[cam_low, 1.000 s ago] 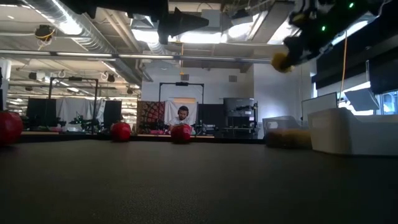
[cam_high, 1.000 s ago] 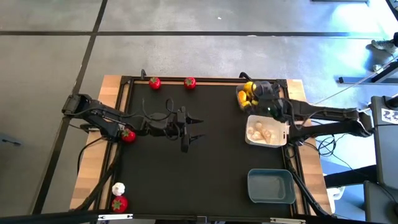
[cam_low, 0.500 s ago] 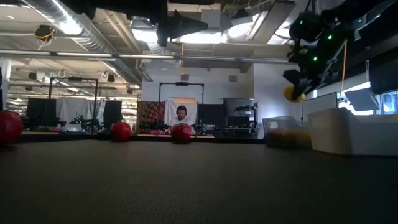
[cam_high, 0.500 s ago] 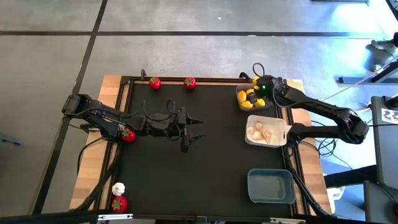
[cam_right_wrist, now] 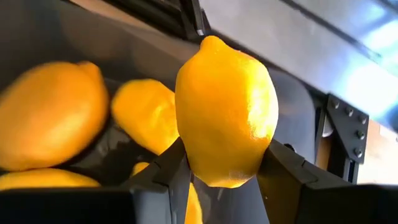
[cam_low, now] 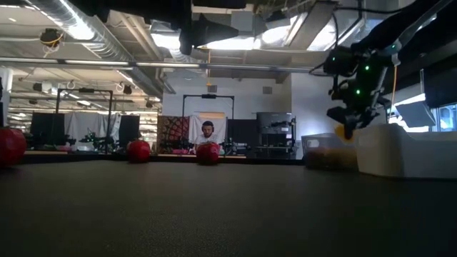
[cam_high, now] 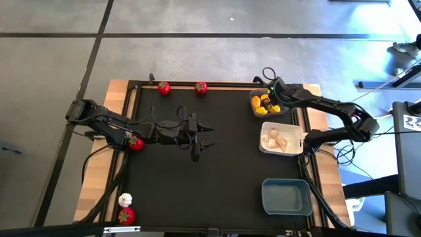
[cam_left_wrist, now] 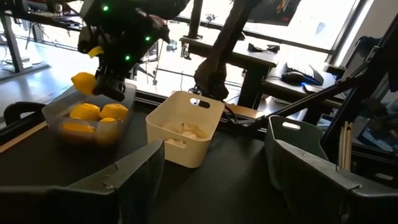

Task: Sort produce into baskets
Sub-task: Put the lemon into the black bin

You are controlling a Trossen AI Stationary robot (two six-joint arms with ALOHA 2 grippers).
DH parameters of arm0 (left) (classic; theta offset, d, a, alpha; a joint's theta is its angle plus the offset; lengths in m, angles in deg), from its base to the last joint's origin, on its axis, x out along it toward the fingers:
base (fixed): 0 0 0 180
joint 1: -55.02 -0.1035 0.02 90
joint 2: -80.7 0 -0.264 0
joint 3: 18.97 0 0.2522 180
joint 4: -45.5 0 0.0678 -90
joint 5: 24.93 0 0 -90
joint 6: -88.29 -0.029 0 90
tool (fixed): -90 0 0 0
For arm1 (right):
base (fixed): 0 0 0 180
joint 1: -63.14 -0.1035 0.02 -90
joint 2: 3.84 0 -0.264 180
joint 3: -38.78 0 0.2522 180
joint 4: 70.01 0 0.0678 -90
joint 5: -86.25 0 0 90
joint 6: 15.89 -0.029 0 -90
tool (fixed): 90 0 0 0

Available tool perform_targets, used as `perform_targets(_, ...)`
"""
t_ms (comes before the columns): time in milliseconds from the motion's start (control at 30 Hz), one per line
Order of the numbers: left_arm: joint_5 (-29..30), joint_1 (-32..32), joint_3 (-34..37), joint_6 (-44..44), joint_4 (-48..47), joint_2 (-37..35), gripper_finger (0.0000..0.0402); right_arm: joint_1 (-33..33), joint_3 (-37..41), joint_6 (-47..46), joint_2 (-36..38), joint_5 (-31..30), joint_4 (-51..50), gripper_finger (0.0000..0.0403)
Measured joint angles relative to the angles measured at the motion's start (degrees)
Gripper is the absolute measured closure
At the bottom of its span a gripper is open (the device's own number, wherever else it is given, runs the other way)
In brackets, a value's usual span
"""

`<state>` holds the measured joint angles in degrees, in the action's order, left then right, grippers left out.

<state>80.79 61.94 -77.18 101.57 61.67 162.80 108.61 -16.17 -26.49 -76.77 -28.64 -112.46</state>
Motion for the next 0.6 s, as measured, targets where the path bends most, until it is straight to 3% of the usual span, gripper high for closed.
perform_targets(600, -0.01, 0.00, 0.00, 0.11, -1.05, 0.00, 0.0111, 2.58, -0.02, -1.13, -9.54, -1.46, -0.50, 0.0253)
